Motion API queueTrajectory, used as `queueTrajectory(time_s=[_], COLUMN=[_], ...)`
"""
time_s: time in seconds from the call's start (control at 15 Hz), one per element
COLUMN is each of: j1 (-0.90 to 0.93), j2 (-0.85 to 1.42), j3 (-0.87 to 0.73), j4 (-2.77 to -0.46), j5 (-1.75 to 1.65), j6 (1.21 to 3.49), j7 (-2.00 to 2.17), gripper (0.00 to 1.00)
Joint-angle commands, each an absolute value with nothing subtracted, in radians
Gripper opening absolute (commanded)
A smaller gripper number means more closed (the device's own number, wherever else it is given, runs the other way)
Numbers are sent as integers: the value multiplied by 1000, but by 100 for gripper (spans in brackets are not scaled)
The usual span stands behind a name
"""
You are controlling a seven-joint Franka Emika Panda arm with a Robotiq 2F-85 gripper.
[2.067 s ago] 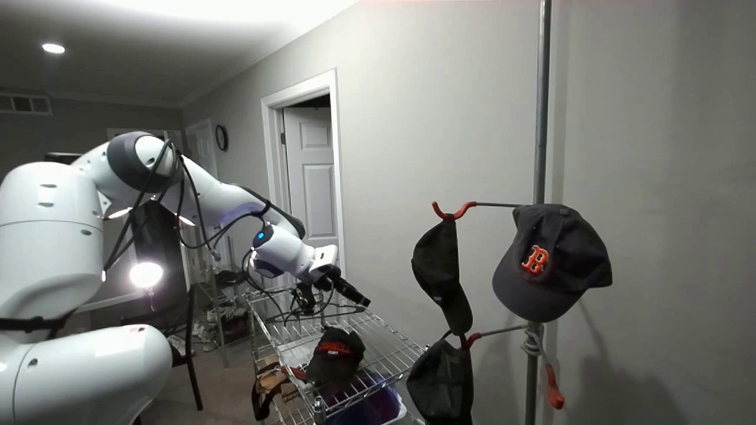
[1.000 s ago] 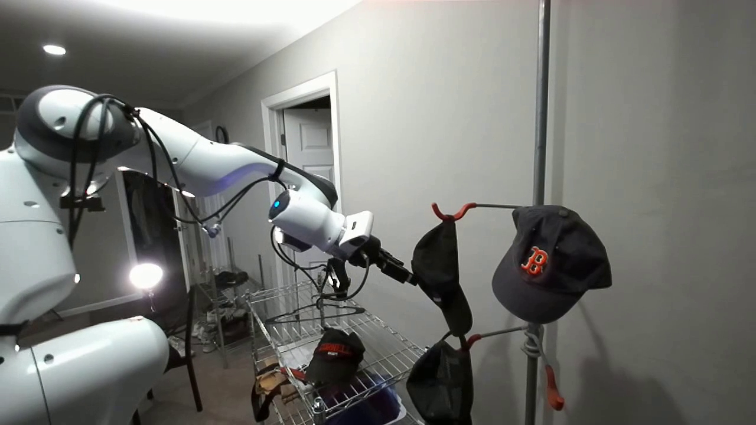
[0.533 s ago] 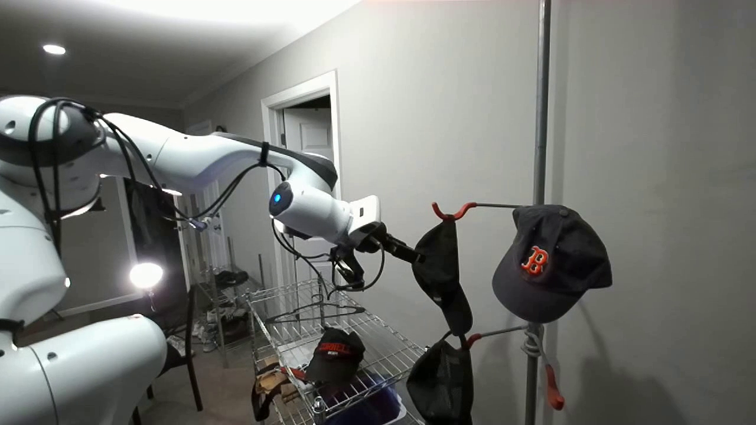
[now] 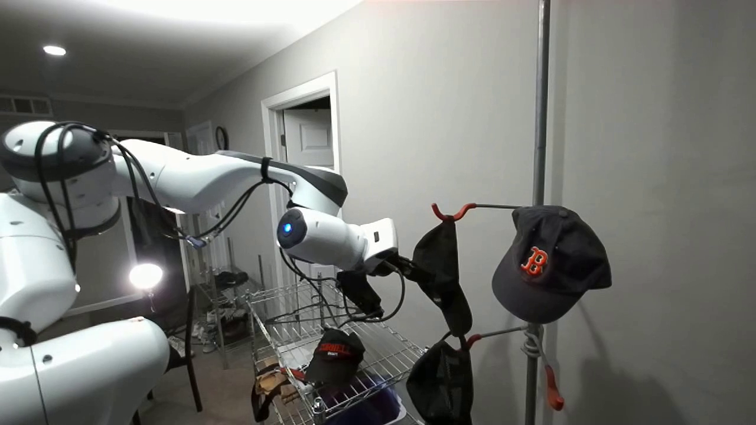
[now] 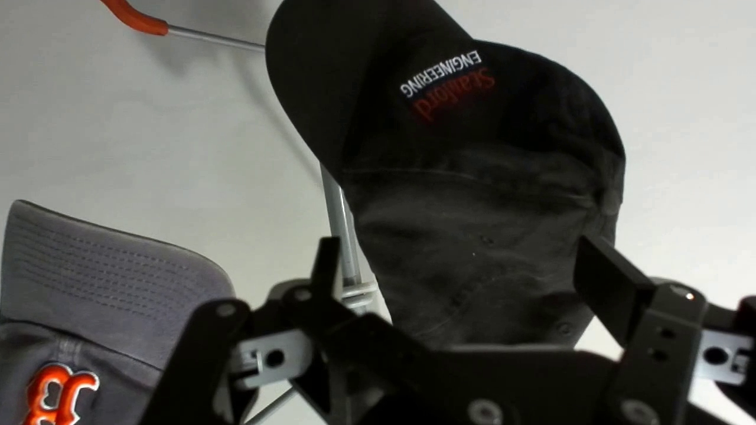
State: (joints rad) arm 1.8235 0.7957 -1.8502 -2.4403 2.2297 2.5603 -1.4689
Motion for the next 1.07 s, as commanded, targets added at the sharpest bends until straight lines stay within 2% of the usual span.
queueTrajectory(time_s=[0.0,0.33,0.8,0.87,0.93,1.0], j1=[1775,1751,1704,1696,1687,1678], j2=[908,986,1091,1101,1110,1118], j3=[-1825,-1795,-1720,-1713,-1709,-1706], j4=[-2472,-2466,-2406,-2397,-2387,-2380], j5=[2303,2415,2562,2575,2592,2601], j6=[2436,2362,2388,2390,2392,2390], j7=[-1478,-1482,-1449,-1448,-1445,-1445], gripper=[100,100,100,95,74,68])
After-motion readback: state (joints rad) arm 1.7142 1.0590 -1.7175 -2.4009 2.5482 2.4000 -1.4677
